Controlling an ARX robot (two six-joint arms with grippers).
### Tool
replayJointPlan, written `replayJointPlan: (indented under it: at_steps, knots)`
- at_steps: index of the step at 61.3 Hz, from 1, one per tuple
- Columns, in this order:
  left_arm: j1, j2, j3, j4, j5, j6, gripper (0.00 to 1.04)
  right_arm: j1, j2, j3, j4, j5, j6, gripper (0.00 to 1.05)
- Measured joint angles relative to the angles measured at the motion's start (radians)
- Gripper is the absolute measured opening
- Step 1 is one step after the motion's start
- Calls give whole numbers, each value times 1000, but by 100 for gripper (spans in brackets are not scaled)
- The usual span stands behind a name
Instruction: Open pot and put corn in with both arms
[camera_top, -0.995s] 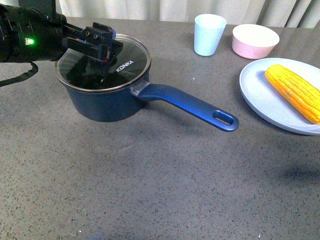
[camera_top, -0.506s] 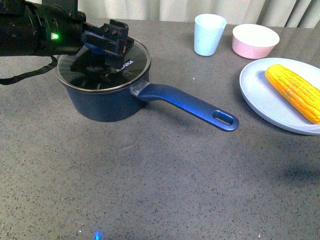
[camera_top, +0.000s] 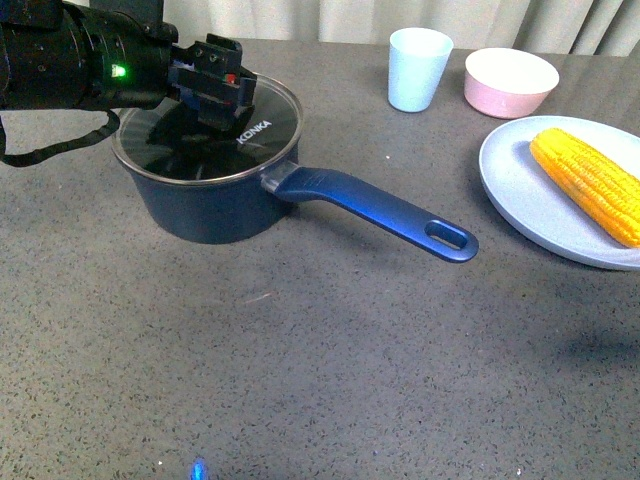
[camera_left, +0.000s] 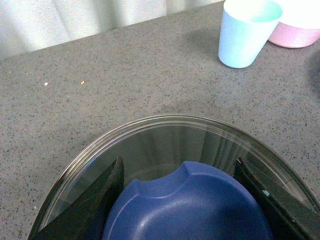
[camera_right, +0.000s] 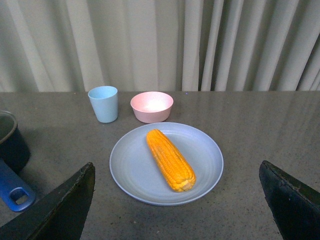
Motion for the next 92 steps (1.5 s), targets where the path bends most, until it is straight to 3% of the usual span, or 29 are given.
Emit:
replayJointPlan:
  at_steps: [18, 36, 50, 92]
  knots:
    - [76, -164, -15, -32, 14, -1, 59, 0, 0, 0, 0, 0, 0, 96]
    - [348, -157, -32, 11, 4, 5, 59, 0, 0, 0, 0, 0, 0, 96]
    - [461, -56, -14, 30, -9, 27, 59, 0, 0, 0, 0, 0, 0, 96]
    - [471, 180, -5, 173, -33, 10, 59, 0, 0, 0, 0, 0, 0, 96]
